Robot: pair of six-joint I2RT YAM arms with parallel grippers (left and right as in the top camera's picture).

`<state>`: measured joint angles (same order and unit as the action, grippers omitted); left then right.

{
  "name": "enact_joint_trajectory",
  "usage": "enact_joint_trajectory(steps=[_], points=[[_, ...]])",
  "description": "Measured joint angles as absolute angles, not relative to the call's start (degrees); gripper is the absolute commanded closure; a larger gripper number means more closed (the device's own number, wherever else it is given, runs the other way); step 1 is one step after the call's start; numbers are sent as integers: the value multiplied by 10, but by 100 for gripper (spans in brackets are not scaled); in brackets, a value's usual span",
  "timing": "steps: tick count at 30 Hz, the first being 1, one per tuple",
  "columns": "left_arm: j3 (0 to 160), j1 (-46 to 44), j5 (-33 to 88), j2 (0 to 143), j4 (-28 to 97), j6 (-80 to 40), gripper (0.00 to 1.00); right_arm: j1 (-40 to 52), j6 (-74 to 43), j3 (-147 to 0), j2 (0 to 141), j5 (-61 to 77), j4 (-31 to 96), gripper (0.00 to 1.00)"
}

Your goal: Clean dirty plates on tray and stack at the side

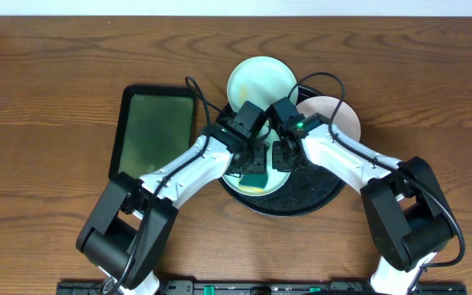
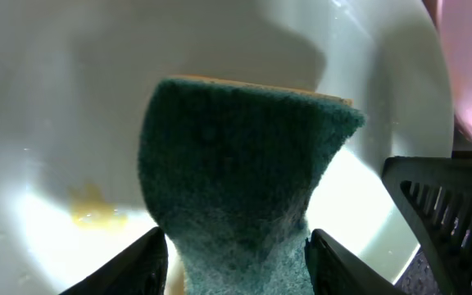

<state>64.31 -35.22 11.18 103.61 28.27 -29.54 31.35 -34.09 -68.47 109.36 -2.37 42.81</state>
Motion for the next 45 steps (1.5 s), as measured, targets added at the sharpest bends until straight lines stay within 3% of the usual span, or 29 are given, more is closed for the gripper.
enact_joint_trajectory(steps=[13, 24, 31, 39, 45], points=[[643, -363, 68, 1054, 297, -323, 90, 312, -340, -685, 1094, -21, 430, 84], [646, -354, -110, 1051, 331, -359, 92, 314, -339, -688, 1094, -6, 434, 87], [646, -335, -150, 996, 309, -361, 92, 314, -339, -689, 1094, -2, 434, 87], [646, -333, 4, 994, 207, -375, 92, 314, -339, -689, 1094, -2, 434, 87], [646, -336, 55, 1063, 187, -392, 92, 314, -339, -689, 1094, 0, 435, 88]])
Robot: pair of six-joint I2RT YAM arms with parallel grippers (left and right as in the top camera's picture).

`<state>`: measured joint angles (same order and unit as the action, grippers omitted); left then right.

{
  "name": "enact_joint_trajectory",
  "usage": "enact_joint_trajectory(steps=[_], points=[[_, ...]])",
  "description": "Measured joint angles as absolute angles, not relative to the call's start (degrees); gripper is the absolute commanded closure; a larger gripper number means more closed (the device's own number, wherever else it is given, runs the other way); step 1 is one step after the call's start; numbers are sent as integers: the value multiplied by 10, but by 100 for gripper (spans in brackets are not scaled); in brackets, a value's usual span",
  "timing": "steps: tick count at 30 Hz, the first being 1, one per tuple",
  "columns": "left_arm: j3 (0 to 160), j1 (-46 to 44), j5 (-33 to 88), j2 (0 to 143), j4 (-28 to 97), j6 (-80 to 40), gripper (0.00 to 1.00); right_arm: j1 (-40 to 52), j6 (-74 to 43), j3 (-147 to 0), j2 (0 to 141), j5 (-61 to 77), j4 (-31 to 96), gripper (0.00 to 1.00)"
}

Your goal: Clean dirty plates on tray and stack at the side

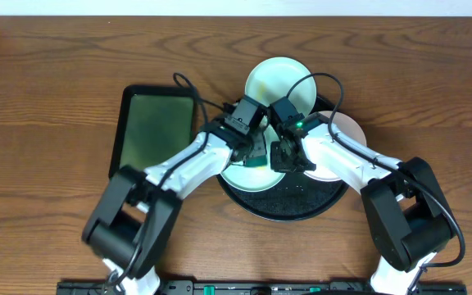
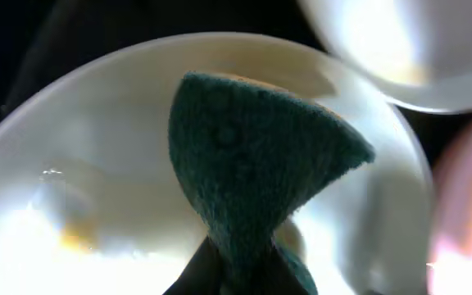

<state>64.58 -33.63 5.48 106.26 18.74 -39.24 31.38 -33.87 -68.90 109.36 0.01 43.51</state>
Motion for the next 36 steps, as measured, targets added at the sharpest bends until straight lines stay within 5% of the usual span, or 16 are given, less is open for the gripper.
enact_joint_trajectory(steps=[21, 28, 36], points=[[654, -343, -223, 1025, 311, -405, 93, 312, -338, -692, 1094, 1, 439, 92], [654, -331, -114, 959, 254, -406, 92, 312, -338, -692, 1094, -1, 439, 92], [652, -333, 37, 1044, 222, -406, 92, 312, -338, -692, 1094, -2, 439, 93]])
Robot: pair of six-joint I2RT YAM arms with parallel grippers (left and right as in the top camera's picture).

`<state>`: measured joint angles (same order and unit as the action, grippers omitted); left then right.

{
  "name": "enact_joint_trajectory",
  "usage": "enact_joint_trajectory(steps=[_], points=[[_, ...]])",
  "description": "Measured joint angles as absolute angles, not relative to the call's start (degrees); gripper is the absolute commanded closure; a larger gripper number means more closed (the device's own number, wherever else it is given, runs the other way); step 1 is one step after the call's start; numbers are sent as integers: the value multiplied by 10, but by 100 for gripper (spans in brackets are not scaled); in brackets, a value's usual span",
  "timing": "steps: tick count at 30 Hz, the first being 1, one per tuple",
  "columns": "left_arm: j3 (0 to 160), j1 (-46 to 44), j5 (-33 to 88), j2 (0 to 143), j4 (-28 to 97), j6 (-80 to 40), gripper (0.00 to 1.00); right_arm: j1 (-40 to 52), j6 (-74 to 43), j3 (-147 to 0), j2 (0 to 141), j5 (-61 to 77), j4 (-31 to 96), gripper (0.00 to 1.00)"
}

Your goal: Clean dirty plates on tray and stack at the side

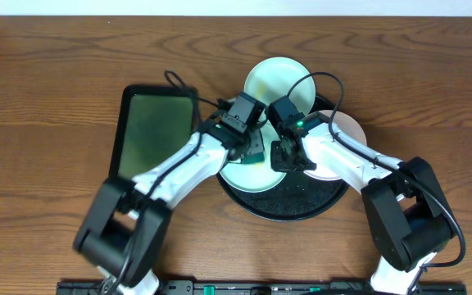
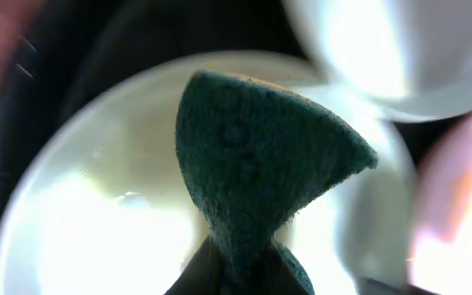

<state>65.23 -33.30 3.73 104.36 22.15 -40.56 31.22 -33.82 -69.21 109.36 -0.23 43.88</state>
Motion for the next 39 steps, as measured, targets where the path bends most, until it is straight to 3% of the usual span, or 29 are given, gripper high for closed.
enact_joint_trajectory(steps=[3, 14, 21, 28, 39], points=[[651, -330, 33, 1074, 232, -407, 93, 311, -339, -693, 1094, -1, 441, 98], [652, -319, -106, 1046, 325, -407, 93, 311, -339, -696, 1094, -4, 443, 99], [646, -289, -193, 951, 349, -407, 92, 313, -336, -697, 1081, -5, 451, 99], [646, -262, -143, 820, 366, -407, 93, 322, -297, -696, 988, -32, 449, 99], [645, -84, -92, 764, 468, -405, 93, 365, -223, -696, 892, -234, 445, 99]])
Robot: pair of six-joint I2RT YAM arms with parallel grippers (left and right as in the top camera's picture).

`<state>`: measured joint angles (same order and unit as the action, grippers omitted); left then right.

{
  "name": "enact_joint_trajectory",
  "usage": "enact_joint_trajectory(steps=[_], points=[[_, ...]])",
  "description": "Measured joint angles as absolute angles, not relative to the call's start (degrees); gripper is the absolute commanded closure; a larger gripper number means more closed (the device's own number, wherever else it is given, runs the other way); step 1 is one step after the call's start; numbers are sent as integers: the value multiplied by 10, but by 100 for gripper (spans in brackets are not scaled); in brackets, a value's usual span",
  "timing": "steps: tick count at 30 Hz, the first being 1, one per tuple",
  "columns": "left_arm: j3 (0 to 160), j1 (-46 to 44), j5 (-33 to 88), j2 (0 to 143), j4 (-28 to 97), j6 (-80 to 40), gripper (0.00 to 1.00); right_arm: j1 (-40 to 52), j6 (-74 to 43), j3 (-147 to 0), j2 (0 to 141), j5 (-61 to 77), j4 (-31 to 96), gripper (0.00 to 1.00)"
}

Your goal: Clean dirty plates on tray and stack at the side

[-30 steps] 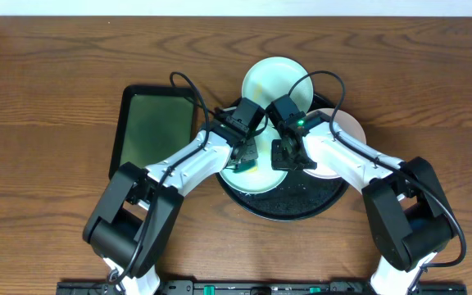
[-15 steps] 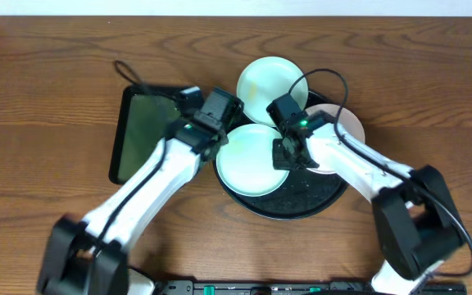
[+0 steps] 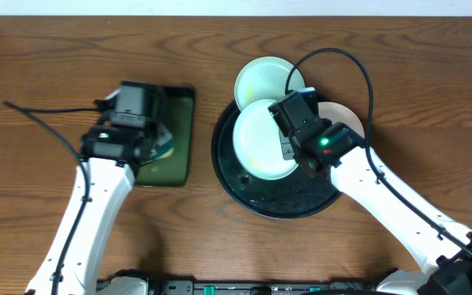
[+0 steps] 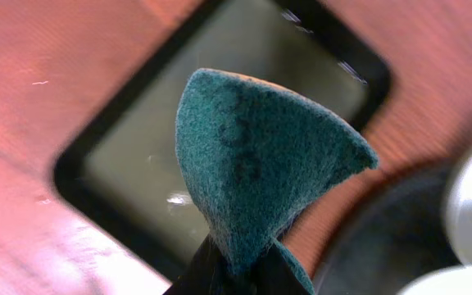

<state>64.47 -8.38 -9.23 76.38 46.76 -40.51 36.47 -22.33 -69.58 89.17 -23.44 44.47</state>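
Observation:
A white plate point(image 3: 259, 139) sits tilted over the black round tray point(image 3: 301, 195), and my right gripper point(image 3: 288, 135) is shut on its right rim. Behind it a pale green plate point(image 3: 262, 76) overlaps the tray's far edge. A pink plate point(image 3: 344, 115) shows to the right, partly under my right arm. My left gripper point(image 3: 159, 141) point(image 4: 240, 264) is shut on a dark green sponge point(image 4: 260, 164), held above the rectangular dark tray point(image 3: 180, 135) point(image 4: 138, 156) at the left. In the left wrist view the round tray point(image 4: 383, 246) and a white plate sit at the right edge.
Brown wooden table point(image 3: 47, 65) all round. The rectangular tray has a dull green, wet-looking floor. Cables run from both arms, one across the left of the table point(image 3: 43, 123), one looping over the plates point(image 3: 359, 70).
My left gripper, with the sponge still in it, has moved from over the white plate on the round tray to above the rectangular tray at the left. The white plate now stands nearer the back, in my right gripper.
At first the sponge pressed on the white plate beside a yellow smear, my right gripper at the plate's rim. At the following two moments the sponge was held over the plate and the smear looked fainter. Now the sponge is over the rectangular tray.

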Motion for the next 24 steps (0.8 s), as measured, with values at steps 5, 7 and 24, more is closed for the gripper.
enact_joint_trajectory(steps=[5, 7, 24], points=[[644, -17, -91, 764, 484, -400, 92, 397, -152, -696, 889, -382, 439, 99], [644, -1, -91, 764, 485, -391, 92, 412, -107, -696, 889, -447, 421, 99], [643, 32, -89, 764, 495, -362, 93, 534, 506, -694, 889, -663, 27, 99]])
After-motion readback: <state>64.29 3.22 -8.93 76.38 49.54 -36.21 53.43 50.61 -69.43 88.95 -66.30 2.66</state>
